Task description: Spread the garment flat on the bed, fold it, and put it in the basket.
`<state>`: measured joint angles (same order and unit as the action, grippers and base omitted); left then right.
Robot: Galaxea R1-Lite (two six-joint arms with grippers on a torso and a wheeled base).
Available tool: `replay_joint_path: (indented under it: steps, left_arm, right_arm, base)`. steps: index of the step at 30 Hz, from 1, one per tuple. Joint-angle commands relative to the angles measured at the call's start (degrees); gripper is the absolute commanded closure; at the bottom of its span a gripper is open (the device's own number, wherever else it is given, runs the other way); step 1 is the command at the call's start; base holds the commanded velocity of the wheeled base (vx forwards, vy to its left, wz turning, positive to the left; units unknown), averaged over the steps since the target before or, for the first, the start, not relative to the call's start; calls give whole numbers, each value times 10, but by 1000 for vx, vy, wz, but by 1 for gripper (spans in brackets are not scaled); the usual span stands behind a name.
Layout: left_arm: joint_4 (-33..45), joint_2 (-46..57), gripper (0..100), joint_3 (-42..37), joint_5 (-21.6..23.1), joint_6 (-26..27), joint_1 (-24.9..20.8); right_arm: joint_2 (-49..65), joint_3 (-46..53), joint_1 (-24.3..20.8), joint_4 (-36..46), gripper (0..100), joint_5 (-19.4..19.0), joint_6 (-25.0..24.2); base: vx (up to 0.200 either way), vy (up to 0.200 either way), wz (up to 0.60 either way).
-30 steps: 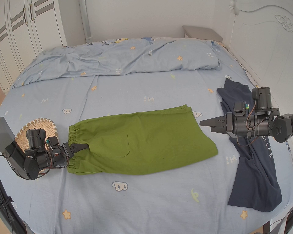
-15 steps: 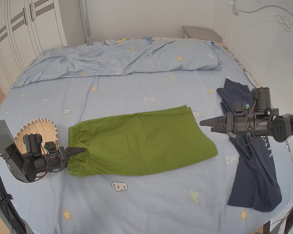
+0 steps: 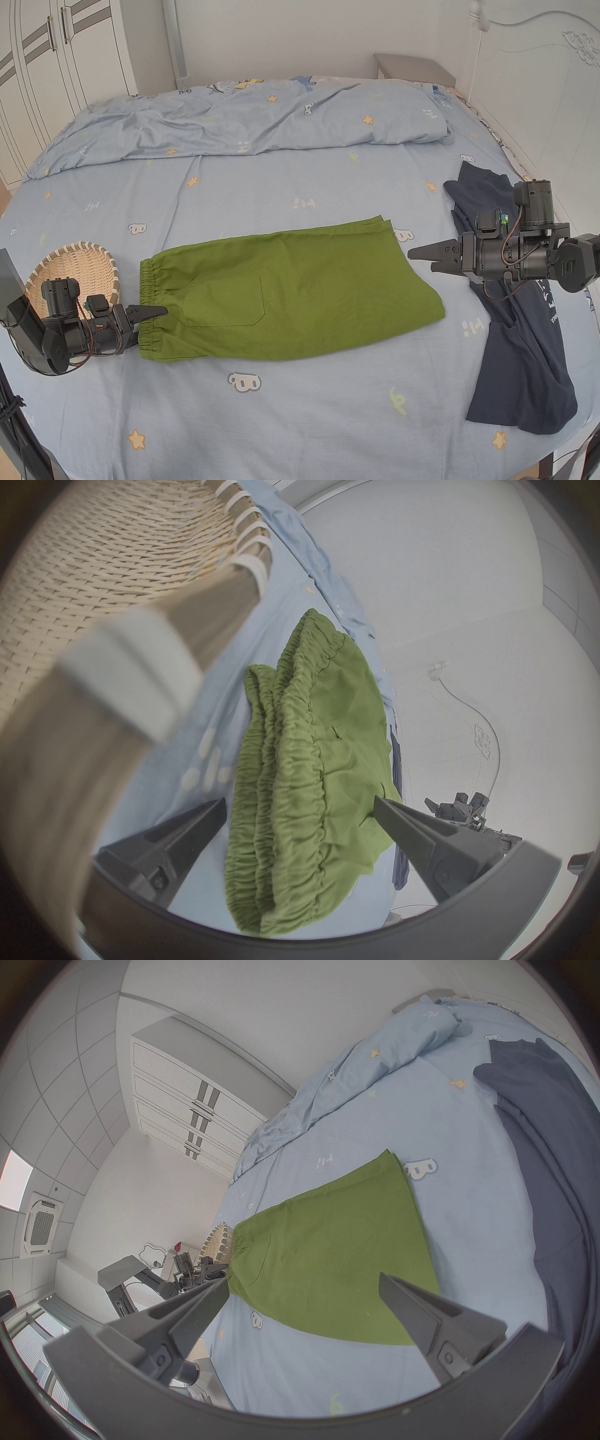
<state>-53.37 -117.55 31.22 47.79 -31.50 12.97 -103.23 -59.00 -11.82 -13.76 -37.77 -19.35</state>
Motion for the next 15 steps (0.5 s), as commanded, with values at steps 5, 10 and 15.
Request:
replay_joint_path:
  steps: [5, 10, 15]
  left_arm:
    - [-2, -26, 0, 31, -7, -15, -14]
    - [-2, -22, 100, 31, -2, -28, -10]
    - [-2, -20, 100, 26, -1, -29, -9]
  right_arm:
    - [-2, -3, 3, 0, 0, 0, -1]
    - [-16, -8, 8, -6, 0, 0, -2]
    - [-27, -9, 17, -14, 0, 0, -3]
  base:
    - [0, 0, 0]
    - [0, 0, 0]
    - [0, 0, 0]
